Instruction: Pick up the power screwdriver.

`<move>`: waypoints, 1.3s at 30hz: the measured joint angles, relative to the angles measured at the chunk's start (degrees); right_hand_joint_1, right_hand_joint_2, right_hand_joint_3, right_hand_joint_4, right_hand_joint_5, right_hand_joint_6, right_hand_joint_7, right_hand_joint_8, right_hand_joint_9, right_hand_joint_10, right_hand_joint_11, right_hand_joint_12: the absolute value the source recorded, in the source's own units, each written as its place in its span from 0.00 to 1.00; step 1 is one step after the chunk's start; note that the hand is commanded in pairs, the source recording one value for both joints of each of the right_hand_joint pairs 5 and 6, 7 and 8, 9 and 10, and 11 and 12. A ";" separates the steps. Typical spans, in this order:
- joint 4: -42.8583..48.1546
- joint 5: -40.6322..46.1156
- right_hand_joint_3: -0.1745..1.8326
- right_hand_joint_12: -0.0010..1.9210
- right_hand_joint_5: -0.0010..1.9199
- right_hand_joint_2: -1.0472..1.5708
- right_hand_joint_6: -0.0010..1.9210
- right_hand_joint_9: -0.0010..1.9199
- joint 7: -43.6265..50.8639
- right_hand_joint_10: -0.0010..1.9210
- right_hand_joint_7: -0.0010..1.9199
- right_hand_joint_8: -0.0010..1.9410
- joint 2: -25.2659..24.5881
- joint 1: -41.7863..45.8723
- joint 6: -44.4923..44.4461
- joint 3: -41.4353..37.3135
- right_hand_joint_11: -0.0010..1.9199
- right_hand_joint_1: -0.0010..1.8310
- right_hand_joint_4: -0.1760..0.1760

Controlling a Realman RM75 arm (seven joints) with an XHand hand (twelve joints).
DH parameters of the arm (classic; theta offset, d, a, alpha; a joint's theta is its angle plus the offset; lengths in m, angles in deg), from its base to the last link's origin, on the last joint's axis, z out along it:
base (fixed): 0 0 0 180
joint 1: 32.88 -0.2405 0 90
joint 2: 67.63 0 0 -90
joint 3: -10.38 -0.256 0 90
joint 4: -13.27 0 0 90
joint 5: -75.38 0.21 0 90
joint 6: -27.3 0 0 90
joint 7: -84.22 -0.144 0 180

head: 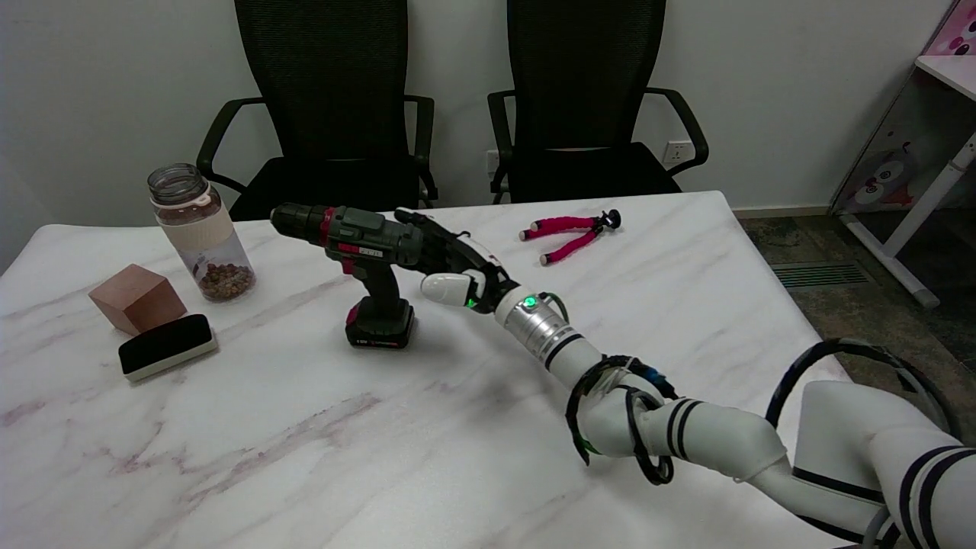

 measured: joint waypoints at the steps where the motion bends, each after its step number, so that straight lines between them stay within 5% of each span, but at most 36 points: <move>1: 0.40 -0.08 0.52 0.17 0.09 0.22 0.09 0.13 0.18 0.13 0.09 0.09 -0.53 -0.19 0.11 0.14 0.17 0.50 0.94; 30: 8.38 -0.48 0.47 0.14 0.09 0.26 0.09 0.13 5.26 0.13 0.09 0.08 -10.67 -4.43 3.57 1.64 0.14 0.50 1.00; 39: 9.56 -0.40 0.48 0.33 0.09 0.34 0.09 0.23 5.83 0.23 0.09 0.09 -11.83 -5.08 3.89 1.34 0.33 0.51 0.99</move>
